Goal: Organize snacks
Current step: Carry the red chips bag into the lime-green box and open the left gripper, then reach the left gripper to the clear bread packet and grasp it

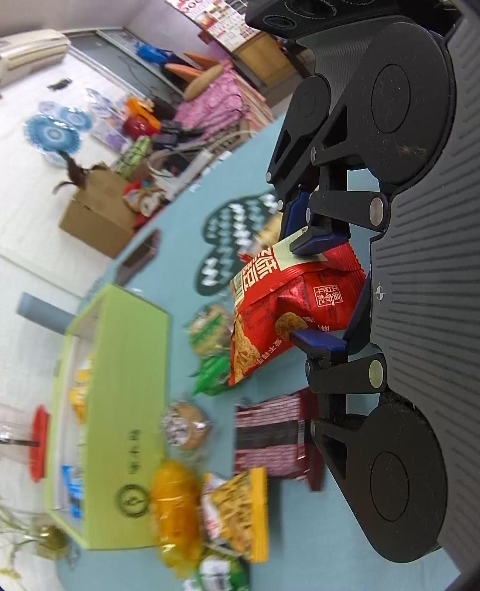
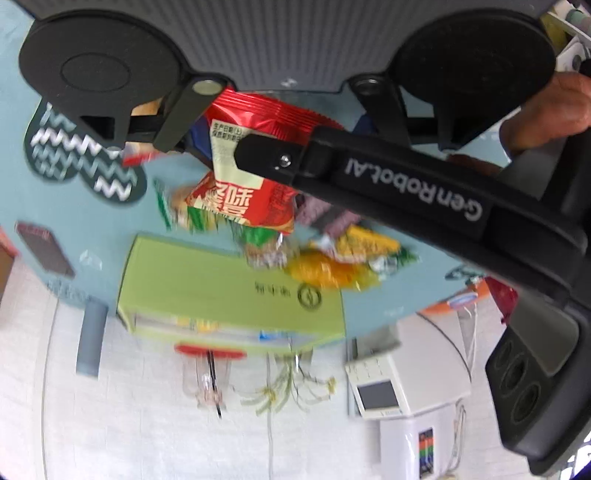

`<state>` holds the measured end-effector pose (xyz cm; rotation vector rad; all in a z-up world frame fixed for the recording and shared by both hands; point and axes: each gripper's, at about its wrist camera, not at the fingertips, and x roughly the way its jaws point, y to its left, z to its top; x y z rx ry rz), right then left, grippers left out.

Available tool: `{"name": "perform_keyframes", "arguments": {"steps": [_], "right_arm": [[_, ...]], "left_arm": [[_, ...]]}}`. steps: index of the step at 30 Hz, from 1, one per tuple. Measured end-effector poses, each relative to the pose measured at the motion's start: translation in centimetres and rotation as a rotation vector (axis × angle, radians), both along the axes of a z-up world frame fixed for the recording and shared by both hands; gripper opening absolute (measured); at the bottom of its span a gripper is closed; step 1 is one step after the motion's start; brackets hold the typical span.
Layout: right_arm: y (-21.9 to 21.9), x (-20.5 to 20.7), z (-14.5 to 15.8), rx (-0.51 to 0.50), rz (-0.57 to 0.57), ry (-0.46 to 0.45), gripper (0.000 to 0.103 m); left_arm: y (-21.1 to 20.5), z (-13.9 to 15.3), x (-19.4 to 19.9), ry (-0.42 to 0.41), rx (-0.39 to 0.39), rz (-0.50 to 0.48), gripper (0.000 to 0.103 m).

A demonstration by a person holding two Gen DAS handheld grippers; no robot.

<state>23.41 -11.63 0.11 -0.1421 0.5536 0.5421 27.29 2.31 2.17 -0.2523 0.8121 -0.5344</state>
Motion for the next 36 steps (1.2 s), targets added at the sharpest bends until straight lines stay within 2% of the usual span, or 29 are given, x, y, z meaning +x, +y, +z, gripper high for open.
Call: {"name": "perform_keyframes", "arguments": {"steps": [3,6,10,13,15,19,20,21,23,25,28,30,33,36], "right_arm": [[0.6,1.9,2.7,-0.030,0.027,-0.094,0.079],[1.2,6.7,5.1,-0.035,0.045,-0.154,0.079],[3.0,13.9,6.6,-0.021,0.066,-0.158,0.078],[4.9,19.1,6.4,-0.017,0.090,-0.118,0.078],[6.1,21.9,5.9,-0.041,0.105,-0.097,0.079],[7.6,25.8,4.0,-0.076,0.141,-0.019,0.079],[7.6,26.5,3.5,-0.072,0.151,0.010,0.085],[7.5,26.9,3.1,-0.069,0.156,0.034,0.087],[7.0,26.4,2.8,-0.070,0.150,0.021,0.088],[5.7,24.8,3.6,-0.052,0.120,-0.032,0.091],[2.3,20.3,5.5,0.000,0.071,-0.124,0.093],[-0.3,16.8,5.7,0.030,0.048,-0.144,0.093],[-4.3,11.6,3.9,0.046,-0.040,-0.099,0.092],[-7.8,7.1,0.9,0.058,-0.157,-0.008,0.093]], "left_arm": [[0.7,3.2,1.7,-0.070,-0.006,0.011,0.025],[1.3,5.9,5.4,-0.135,0.005,0.033,0.025],[2.0,7.9,12.1,-0.181,0.067,0.091,0.025],[2.6,7.8,16.8,-0.181,0.120,0.127,0.025],[3.3,7.3,19.6,-0.172,0.128,0.133,0.021],[4.2,4.8,23.9,-0.106,0.149,0.143,0.021],[4.4,3.9,24.6,-0.087,0.157,0.148,0.023],[4.6,3.1,25.1,-0.071,0.155,0.152,0.034],[5.2,2.4,25.3,-0.055,0.129,0.159,0.044],[5.7,3.0,24.4,-0.064,0.100,0.179,0.043],[6.2,5.2,21.2,-0.123,0.044,0.186,0.046],[6.1,6.6,18.3,-0.161,0.016,0.169,0.056],[4.7,6.8,13.9,-0.166,-0.022,0.116,0.057],[2.1,4.7,10.0,-0.105,-0.049,0.042,0.052]]}}
